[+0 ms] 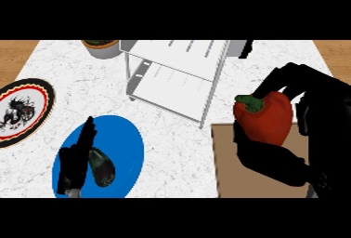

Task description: Pick the bell pepper from the tray and place it in the tiered basket

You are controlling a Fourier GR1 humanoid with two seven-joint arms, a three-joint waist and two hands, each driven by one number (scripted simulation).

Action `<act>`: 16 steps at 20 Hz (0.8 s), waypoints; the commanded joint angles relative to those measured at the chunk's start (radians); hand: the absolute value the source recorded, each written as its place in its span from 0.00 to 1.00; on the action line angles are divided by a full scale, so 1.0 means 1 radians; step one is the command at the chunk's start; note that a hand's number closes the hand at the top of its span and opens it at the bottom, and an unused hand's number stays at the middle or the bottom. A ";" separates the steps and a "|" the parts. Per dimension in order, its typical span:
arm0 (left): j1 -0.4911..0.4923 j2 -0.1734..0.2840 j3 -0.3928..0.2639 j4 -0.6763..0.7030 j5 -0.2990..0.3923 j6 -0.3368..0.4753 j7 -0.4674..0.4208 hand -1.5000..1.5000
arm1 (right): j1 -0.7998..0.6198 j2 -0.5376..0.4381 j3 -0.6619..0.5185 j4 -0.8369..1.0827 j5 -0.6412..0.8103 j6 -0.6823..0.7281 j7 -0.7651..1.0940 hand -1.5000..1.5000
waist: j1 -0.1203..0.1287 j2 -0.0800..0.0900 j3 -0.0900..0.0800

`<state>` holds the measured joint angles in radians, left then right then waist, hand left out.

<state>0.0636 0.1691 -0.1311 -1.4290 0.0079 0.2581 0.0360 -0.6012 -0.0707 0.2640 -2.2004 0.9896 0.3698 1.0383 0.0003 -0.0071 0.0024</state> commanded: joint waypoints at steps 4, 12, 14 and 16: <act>-0.005 -0.024 -0.003 0.035 0.004 -0.016 0.000 0.50 | -0.211 0.069 -0.095 0.160 0.017 0.103 0.137 1.00 | 0.003 0.005 -0.004; 0.024 -0.024 0.005 0.079 -0.004 -0.036 -0.057 0.50 | -0.397 0.070 -0.180 0.509 0.016 -0.052 0.069 1.00 | 0.016 0.009 -0.004; -0.033 -0.019 -0.001 0.014 -0.025 -0.013 0.039 0.50 | -0.418 0.061 -0.274 0.622 0.028 -0.085 -0.054 1.00 | 0.012 0.010 -0.003; 0.024 -0.047 0.001 0.091 -0.028 -0.012 -0.082 0.50 | -0.418 0.043 -0.286 0.644 -0.011 -0.046 -0.106 1.00 | 0.010 0.010 -0.003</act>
<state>0.0596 0.1530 -0.1242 -1.4150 -0.0115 0.2434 0.0172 -0.9913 -0.0168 0.0148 -1.6678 1.0004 0.3500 0.9647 0.0128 -0.0014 0.0036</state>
